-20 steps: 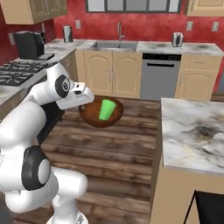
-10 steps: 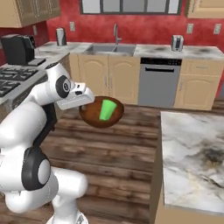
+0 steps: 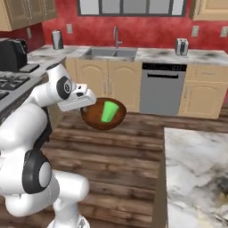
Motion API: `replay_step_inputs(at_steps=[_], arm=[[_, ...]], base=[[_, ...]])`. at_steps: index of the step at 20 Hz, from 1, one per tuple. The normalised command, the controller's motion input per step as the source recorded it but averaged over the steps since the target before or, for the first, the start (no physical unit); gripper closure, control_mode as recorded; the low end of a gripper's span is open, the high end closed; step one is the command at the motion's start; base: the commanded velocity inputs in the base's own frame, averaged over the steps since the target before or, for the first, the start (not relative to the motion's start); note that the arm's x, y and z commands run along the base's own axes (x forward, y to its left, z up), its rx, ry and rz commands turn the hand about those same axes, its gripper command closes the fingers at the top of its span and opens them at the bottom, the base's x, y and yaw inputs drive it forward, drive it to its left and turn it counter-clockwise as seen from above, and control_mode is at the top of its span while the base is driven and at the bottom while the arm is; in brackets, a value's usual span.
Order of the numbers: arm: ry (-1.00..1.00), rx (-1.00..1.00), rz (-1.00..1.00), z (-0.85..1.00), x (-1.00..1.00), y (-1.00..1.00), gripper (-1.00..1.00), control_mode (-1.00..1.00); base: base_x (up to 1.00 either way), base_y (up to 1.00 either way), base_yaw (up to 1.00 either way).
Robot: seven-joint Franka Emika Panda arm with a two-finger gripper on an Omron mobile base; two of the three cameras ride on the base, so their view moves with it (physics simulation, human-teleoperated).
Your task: Place the cup inside the bowl on the dining table and move the bowl to any counter.
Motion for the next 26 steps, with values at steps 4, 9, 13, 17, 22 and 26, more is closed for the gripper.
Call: replay_step_inputs(at_steps=[4,9,13,17,22,26], arm=[[0.00,0.00,0.00,0.00,0.00,0.00,1.00,1.00],[0.00,0.00,0.00,0.00,0.00,0.00,1.00,1.00],[0.00,0.00,0.00,0.00,0.00,0.00,1.00,1.00],[0.00,0.00,0.00,0.00,0.00,0.00,1.00,1.00],[0.00,0.00,0.00,0.00,0.00,0.00,1.00,1.00],[0.00,0.00,0.00,0.00,0.00,0.00,1.00,1.00]], base=[[0.70,0.17,-0.03],[0.69,0.49,-0.08],[0.71,0.48,-0.11],[0.71,0.38,-0.10],[0.96,0.18,-0.08],[0.97,0.15,-0.07]])
